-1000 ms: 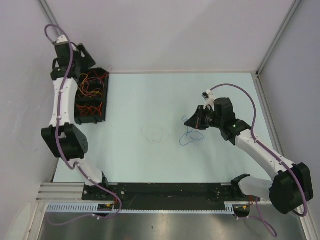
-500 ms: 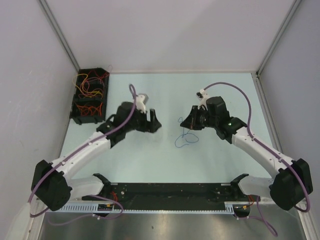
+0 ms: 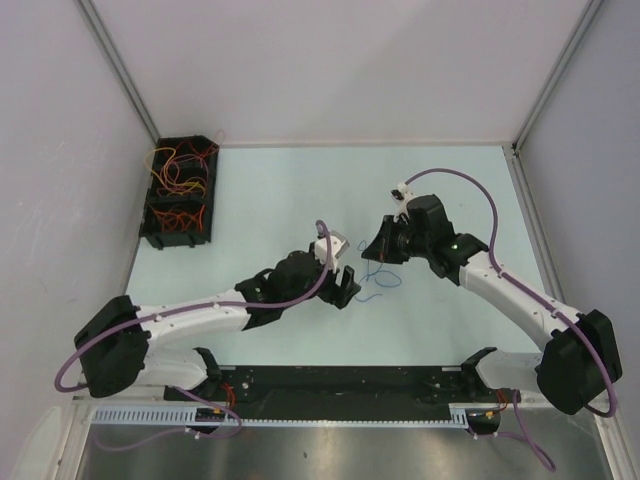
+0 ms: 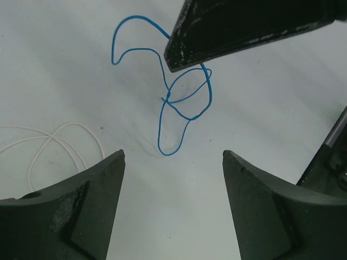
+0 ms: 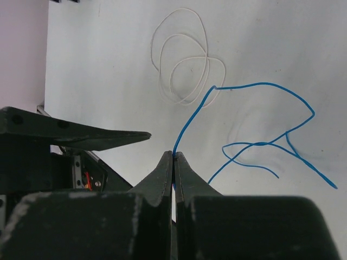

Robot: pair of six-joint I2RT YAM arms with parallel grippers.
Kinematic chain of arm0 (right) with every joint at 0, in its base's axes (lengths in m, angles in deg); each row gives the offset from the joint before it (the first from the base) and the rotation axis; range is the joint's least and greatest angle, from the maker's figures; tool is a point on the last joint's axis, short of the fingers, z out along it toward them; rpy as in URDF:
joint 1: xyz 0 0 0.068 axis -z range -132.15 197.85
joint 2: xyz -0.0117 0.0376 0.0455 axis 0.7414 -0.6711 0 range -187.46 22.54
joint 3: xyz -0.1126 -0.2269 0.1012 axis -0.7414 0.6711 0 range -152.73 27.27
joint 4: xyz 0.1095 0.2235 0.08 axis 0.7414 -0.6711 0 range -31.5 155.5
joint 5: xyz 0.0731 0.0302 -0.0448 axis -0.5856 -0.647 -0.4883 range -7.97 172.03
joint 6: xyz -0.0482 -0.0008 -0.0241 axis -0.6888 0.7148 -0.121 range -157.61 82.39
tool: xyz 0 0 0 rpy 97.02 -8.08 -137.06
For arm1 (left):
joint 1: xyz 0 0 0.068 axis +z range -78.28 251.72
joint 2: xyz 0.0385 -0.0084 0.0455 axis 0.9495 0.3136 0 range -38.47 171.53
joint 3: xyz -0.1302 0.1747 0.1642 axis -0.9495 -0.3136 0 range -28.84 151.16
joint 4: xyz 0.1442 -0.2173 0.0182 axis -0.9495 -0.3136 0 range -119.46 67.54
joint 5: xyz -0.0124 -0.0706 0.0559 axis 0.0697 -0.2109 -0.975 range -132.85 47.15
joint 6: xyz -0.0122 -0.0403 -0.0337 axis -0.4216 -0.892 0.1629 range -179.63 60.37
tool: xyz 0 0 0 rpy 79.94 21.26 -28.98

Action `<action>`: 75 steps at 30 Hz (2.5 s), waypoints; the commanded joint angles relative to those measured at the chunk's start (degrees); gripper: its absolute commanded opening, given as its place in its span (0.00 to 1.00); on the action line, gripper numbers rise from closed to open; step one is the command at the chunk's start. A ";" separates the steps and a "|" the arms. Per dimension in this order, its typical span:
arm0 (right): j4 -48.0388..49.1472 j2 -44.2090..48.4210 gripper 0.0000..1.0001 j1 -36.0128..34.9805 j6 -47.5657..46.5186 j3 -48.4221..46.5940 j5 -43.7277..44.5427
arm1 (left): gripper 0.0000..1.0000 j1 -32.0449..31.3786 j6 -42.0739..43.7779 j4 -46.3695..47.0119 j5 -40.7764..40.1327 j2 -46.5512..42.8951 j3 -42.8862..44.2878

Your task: Untangle the cables

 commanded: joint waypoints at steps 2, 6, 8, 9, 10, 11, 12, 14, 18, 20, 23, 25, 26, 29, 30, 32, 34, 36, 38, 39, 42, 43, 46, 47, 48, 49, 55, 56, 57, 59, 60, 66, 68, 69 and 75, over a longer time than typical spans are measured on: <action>-0.76 0.01 0.00 -0.33 0.87 -2.64 -0.35 | 0.77 -3.21 3.85 12.20 -3.92 5.30 -1.54; -1.29 -0.08 0.00 -0.33 0.69 -3.34 -0.35 | 0.75 -4.79 4.73 13.96 -6.46 9.43 -0.49; -1.29 -0.17 0.00 -0.33 0.69 -3.52 -0.35 | 0.74 -4.97 5.17 16.07 -6.29 11.01 -0.57; -1.29 -0.43 0.00 -0.42 0.69 -3.61 -0.35 | 0.73 -5.31 5.35 16.60 -6.81 11.46 -0.40; -1.20 -0.43 0.00 -0.33 0.78 -3.61 -0.44 | 0.73 -5.40 5.52 17.56 -6.99 12.07 -0.31; -1.20 -0.61 0.00 -0.33 0.78 -3.70 -0.53 | 0.73 -5.49 5.70 18.18 -6.47 13.03 -0.31; -1.12 -0.70 0.00 -0.51 0.78 -3.70 -0.61 | 0.72 -5.58 5.62 19.23 -6.47 13.83 -0.05; -1.12 -0.70 0.00 -0.60 0.78 -3.70 -0.61 | 0.70 -5.93 5.53 20.02 -6.29 14.97 0.48; -1.20 -0.96 0.00 -0.77 0.95 -3.70 -0.70 | 0.55 -6.63 5.09 22.57 -6.90 18.74 2.06; -1.20 -0.78 0.00 -0.68 0.86 -3.70 -0.79 | 0.52 -7.25 5.09 22.93 -7.87 20.24 3.02; -1.38 -0.61 0.00 -0.68 0.86 -3.70 -0.97 | 0.46 -7.52 4.74 25.29 -9.45 22.44 3.38; -1.55 -0.70 0.00 -0.77 0.86 -3.70 -1.05 | 0.43 -7.69 4.56 27.14 -9.81 23.67 3.21; -1.64 -0.70 0.00 -0.86 0.86 -3.70 -1.05 | 0.38 -7.69 4.56 28.28 -9.89 24.29 3.55; -1.82 -0.70 0.00 -0.77 0.69 -3.70 -1.14 | 0.01 -7.95 4.38 28.73 -11.56 26.40 4.87; -1.99 -0.70 0.00 -0.77 0.60 -3.70 -1.05 | 0.00 -8.04 4.21 28.82 -12.17 26.40 5.05; -2.26 -0.70 0.00 -0.77 0.43 -3.70 -0.97 | 0.00 -8.57 3.95 30.65 -13.06 25.53 4.00; -2.61 -0.78 0.00 -0.60 -0.01 -3.70 -0.79 | 0.00 -8.74 3.51 28.40 -15.50 24.82 4.87; -2.52 -0.78 0.00 -0.07 -0.19 -3.70 -0.96 | 0.00 -8.75 2.98 24.26 -16.66 23.33 5.75; -2.08 -0.70 0.01 1.07 -0.28 -3.70 -1.49 | 0.00 -8.75 2.80 21.11 -18.24 20.88 5.49; -1.91 -0.52 0.08 1.60 -0.28 -3.70 -2.10 | 0.00 -8.75 2.98 20.04 -18.42 19.91 5.32; -2.87 0.27 0.57 4.32 -0.80 -4.48 -1.67 | 0.00 -8.75 3.59 14.51 -20.09 14.99 4.88; -3.05 0.53 0.72 5.63 -1.33 -4.83 -1.49 | 0.00 -8.75 3.85 11.36 -20.61 13.67 4.79; -3.75 1.59 0.77 9.23 -2.29 -5.19 -1.49 | 0.00 -8.22 4.56 5.65 -22.64 8.05 4.35; -3.84 2.29 0.78 10.03 -2.47 -5.28 -1.58 | 0.00 -8.22 4.91 4.48 -23.60 6.55 4.17; -3.93 2.55 0.79 10.56 -2.56 -5.28 -1.49 | 0.00 -8.04 5.09 3.43 -23.87 3.93 4.00; -4.01 2.90 0.79 11.09 -2.65 -5.28 -1.32 | 0.01 -7.43 5.35 1.07 -24.13 2.51 4.00; -6.21 3.79 0.80 12.59 -3.88 -5.19 0.97 | 0.00 -3.39 5.62 -8.08 -25.54 -5.40 5.84; -6.65 3.79 0.80 12.59 -4.06 -5.19 1.32 | 0.00 -2.78 5.61 -10.27 -25.45 -6.37 6.19; -6.91 3.87 0.80 12.50 -4.23 -5.10 1.32 | 0.00 -1.29 5.70 -11.34 -25.71 -7.08 6.45; -7.35 4.05 0.80 12.50 -4.49 -4.84 1.41 | 0.00 0.21 5.61 -14.33 -25.89 -9.19 7.60; -7.27 4.31 0.80 12.59 -4.50 -4.58 1.41 | 0.00 1.70 5.44 -16.25 -27.11 -9.63 8.03; -6.83 4.84 0.80 12.59 -4.50 -2.56 -0.26 | 0.00 7.32 1.93 -21.44 -27.21 -10.87 12.08; -7.00 5.10 0.80 12.59 -4.41 -2.03 -0.70 | 0.00 9.35 1.57 -23.20 -27.82 -10.43 13.92; -6.92 5.37 0.80 12.50 -4.50 -1.68 -0.88 | 0.00 11.62 1.31 -24.52 -28.00 -10.51 14.36; -7.70 6.33 0.80 12.68 -5.37 -0.18 -1.67 | 0.00 21.48 -0.97 -26.98 -27.39 -13.76 16.82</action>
